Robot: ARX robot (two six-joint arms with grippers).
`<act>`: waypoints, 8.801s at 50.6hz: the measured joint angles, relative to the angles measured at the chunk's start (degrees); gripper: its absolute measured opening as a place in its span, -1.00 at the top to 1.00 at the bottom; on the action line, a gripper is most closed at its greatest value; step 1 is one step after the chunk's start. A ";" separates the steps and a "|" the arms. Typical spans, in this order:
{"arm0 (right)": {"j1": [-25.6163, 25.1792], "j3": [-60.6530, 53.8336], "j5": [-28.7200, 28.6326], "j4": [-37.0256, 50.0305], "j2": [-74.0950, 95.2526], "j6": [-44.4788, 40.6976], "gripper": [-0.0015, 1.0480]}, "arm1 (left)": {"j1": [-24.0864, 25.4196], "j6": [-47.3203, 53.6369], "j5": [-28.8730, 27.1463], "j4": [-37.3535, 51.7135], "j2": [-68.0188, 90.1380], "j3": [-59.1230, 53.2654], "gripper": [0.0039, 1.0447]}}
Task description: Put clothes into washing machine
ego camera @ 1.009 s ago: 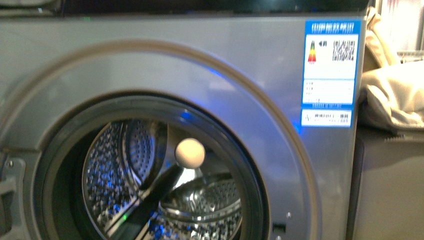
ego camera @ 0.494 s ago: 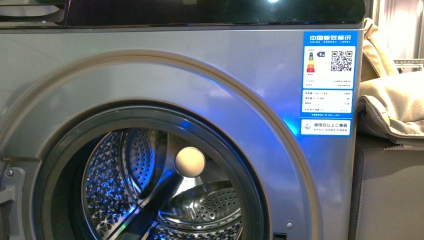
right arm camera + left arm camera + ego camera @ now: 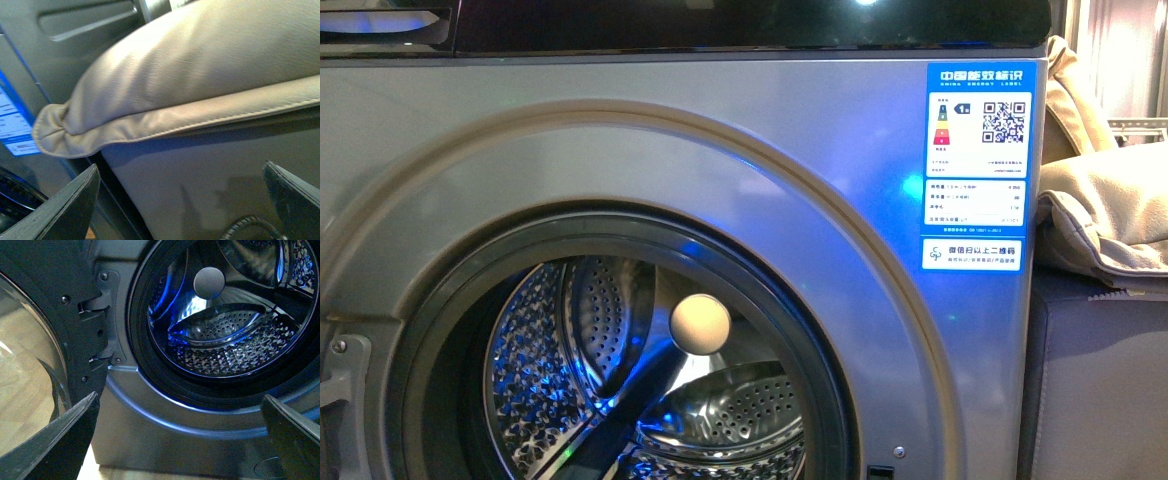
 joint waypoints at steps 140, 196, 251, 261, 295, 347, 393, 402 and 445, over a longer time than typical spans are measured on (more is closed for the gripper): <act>-17.59 29.99 22.80 3.10 110.53 -40.50 -0.85 | 0.00 0.00 0.00 0.00 -0.02 0.00 -0.88; -18.14 26.43 22.86 9.84 105.88 -36.17 0.62 | 0.00 0.00 0.00 0.00 -0.02 0.00 -0.88; -15.87 4.20 2.73 22.43 28.06 -21.27 0.77 | 0.00 0.00 0.00 0.00 -0.02 0.00 -0.88; -15.61 9.62 0.15 21.38 19.04 -14.38 0.77 | 0.00 0.00 0.00 0.00 -0.02 0.00 -0.88; 14.47 45.24 11.76 -2.75 7.34 -4.74 0.77 | 0.00 0.00 0.00 0.00 -0.02 0.00 -0.88; 46.07 54.31 27.58 -18.05 7.43 -12.70 0.77 | 0.00 0.00 0.00 0.00 -0.02 0.00 -0.88; 46.07 54.31 27.58 -18.05 7.43 -12.70 0.77 | 13.16 -4.70 18.60 18.21 28.02 22.34 -0.88; 46.07 54.31 27.58 -18.05 7.43 -12.70 0.77 | 10.21 -1.84 20.98 21.73 39.60 34.93 -0.88; 46.07 54.31 27.63 -18.05 7.43 -12.70 0.77 | -18.97 1.49 38.97 24.74 60.50 60.33 -0.88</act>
